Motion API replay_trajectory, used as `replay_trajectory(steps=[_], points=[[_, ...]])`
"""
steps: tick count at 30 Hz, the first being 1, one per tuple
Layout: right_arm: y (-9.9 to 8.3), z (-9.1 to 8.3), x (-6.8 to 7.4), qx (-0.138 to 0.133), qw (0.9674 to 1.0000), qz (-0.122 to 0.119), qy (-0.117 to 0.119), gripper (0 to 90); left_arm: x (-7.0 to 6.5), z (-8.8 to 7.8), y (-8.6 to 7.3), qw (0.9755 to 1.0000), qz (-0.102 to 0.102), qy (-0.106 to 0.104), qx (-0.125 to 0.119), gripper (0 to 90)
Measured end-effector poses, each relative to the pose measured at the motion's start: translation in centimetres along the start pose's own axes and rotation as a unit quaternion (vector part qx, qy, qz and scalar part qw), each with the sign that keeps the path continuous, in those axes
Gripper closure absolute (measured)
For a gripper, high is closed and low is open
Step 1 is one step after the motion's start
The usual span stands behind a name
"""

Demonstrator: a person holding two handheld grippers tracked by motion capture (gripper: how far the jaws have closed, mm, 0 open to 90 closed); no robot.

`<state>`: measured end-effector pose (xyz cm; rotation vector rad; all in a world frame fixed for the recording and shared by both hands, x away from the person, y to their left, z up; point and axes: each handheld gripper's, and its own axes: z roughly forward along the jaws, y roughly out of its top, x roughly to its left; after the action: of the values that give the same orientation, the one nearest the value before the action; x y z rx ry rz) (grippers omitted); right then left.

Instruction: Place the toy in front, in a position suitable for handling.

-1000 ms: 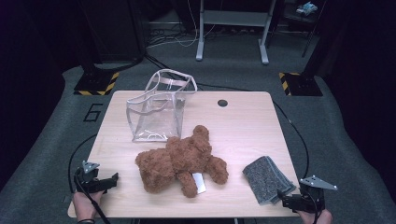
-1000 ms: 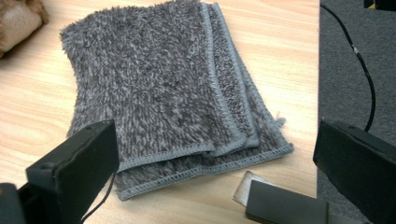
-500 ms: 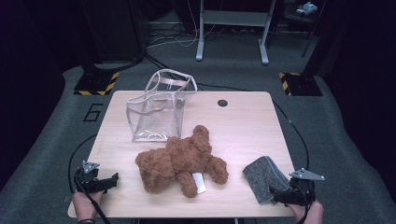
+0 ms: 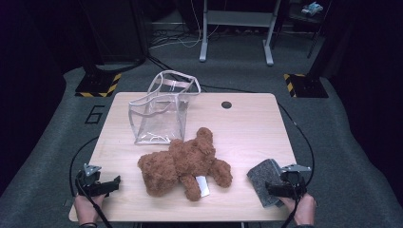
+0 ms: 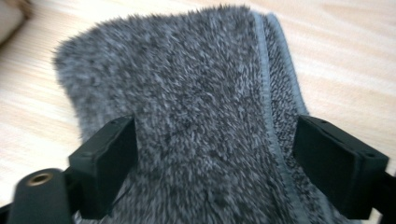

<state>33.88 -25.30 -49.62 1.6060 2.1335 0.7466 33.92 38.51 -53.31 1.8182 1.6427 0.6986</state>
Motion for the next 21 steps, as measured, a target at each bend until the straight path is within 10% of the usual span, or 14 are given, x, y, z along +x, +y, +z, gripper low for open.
replay_trajectory(steps=[21], points=[[-0.10, 0.48, 0.02, -0.011, 0.9998, 0.018, 0.003, 72.9, 0.02, -0.04, 0.01, 1.0000, -0.003, 0.003, 0.000, 1.0]])
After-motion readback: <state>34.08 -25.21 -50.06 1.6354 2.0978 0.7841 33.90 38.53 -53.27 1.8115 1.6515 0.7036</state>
